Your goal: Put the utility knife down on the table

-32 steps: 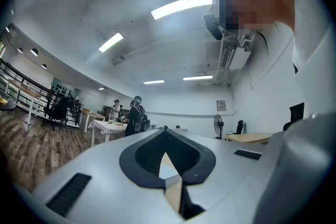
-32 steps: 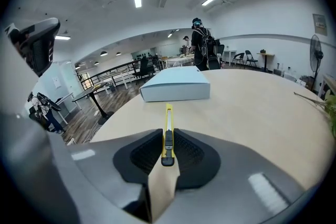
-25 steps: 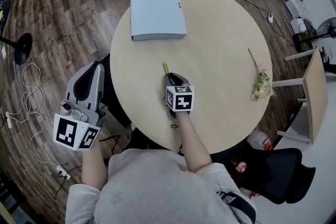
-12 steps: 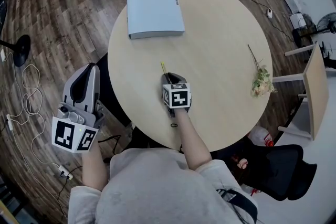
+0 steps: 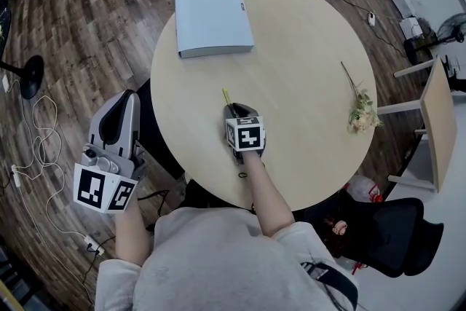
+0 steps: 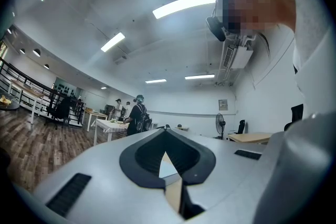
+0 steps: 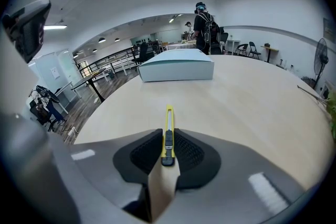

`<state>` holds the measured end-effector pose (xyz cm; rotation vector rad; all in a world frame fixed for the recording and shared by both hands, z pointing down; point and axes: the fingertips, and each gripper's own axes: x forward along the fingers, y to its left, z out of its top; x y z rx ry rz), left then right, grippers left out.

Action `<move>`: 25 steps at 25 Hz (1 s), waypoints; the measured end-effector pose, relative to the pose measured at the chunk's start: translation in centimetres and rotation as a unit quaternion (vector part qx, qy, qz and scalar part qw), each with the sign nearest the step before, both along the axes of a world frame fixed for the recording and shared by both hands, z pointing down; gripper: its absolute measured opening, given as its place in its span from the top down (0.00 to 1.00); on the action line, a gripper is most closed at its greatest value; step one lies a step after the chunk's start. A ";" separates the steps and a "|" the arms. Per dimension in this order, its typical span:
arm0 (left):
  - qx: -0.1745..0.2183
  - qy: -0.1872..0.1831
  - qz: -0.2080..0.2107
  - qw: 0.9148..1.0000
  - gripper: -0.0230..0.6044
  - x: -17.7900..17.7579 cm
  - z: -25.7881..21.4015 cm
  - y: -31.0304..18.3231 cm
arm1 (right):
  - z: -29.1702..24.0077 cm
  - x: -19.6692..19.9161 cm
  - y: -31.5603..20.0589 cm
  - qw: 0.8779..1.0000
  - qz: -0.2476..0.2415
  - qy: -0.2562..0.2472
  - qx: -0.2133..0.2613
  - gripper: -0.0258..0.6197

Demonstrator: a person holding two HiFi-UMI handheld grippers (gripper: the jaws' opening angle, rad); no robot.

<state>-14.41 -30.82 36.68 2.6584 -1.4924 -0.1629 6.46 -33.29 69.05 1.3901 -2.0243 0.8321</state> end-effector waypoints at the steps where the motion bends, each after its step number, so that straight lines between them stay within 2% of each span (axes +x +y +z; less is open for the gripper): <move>1: 0.001 0.000 0.001 1.000 0.95 0.0 -0.1 0.1 | -0.1 0.0 0.0 1.000 0.001 0.001 0.001 0.84; 9: 0.015 0.001 0.004 1.000 0.95 -0.4 -1.3 1.0 | -2.1 -0.1 0.2 1.000 0.007 -0.005 0.027 0.84; 15: 0.031 0.006 0.020 0.999 0.95 0.1 -2.5 1.5 | -6.7 -0.2 0.5 0.996 0.000 -0.010 0.087 0.94; 25: 0.054 0.015 0.059 0.997 0.95 2.3 -4.4 2.6 | -15.2 1.3 2.7 0.981 0.028 -0.043 0.185 0.94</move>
